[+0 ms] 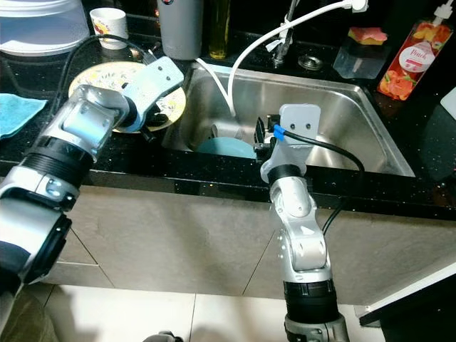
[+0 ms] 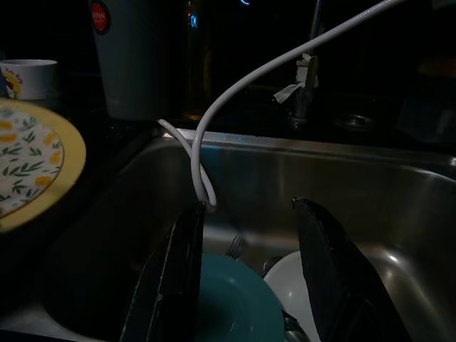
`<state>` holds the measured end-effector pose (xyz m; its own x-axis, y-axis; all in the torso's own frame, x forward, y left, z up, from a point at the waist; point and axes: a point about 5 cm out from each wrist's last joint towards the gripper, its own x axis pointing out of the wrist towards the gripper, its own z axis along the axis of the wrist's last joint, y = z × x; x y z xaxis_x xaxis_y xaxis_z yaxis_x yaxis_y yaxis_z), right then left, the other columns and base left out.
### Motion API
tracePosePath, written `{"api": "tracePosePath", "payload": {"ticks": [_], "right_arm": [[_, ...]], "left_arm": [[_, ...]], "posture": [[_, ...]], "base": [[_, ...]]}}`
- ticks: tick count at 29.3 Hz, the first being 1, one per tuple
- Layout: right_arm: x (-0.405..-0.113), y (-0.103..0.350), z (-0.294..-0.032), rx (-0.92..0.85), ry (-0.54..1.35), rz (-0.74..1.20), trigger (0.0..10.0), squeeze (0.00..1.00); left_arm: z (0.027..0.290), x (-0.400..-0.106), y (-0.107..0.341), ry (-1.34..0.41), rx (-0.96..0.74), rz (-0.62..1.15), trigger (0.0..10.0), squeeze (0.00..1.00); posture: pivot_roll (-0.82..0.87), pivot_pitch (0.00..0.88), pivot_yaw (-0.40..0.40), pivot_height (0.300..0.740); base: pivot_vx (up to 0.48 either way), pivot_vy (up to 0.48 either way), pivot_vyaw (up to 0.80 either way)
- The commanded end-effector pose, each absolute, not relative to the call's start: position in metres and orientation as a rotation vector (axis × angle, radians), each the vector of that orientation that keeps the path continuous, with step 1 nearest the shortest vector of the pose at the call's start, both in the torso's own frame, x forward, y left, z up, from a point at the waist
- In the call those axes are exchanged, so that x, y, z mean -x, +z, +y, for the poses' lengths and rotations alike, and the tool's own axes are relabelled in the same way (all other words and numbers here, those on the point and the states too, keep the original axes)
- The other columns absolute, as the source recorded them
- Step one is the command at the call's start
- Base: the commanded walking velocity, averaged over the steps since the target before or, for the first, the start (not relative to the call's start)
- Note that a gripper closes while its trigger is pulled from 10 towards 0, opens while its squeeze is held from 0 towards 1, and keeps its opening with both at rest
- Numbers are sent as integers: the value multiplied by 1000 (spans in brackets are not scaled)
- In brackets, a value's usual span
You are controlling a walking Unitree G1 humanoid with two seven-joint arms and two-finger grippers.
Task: Kitchen organization
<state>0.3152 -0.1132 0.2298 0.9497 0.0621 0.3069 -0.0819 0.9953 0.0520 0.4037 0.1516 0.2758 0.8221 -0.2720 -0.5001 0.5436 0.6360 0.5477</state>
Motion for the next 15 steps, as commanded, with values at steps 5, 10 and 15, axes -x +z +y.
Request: {"api": "tracePosePath", "payload": {"ticks": [5, 10, 15], "right_arm": [[-316, 228, -116, -69, 63, -308, 10000, 0], [-315, 228, -116, -68, 62, -307, 10000, 0], [-315, 228, -117, -66, 59, -305, 10000, 0]], "left_arm": [[167, -403, 259, -423, -782, 511, 10000, 0], [173, -404, 263, -368, -870, 480, 10000, 0], [181, -406, 267, -298, -970, 469, 10000, 0]], "posture": [[236, 62, -79, 740], [236, 62, -79, 740], [228, 73, -81, 740]], "base": [[0, 0, 0], [0, 0, 0], [0, 0, 0]]}}
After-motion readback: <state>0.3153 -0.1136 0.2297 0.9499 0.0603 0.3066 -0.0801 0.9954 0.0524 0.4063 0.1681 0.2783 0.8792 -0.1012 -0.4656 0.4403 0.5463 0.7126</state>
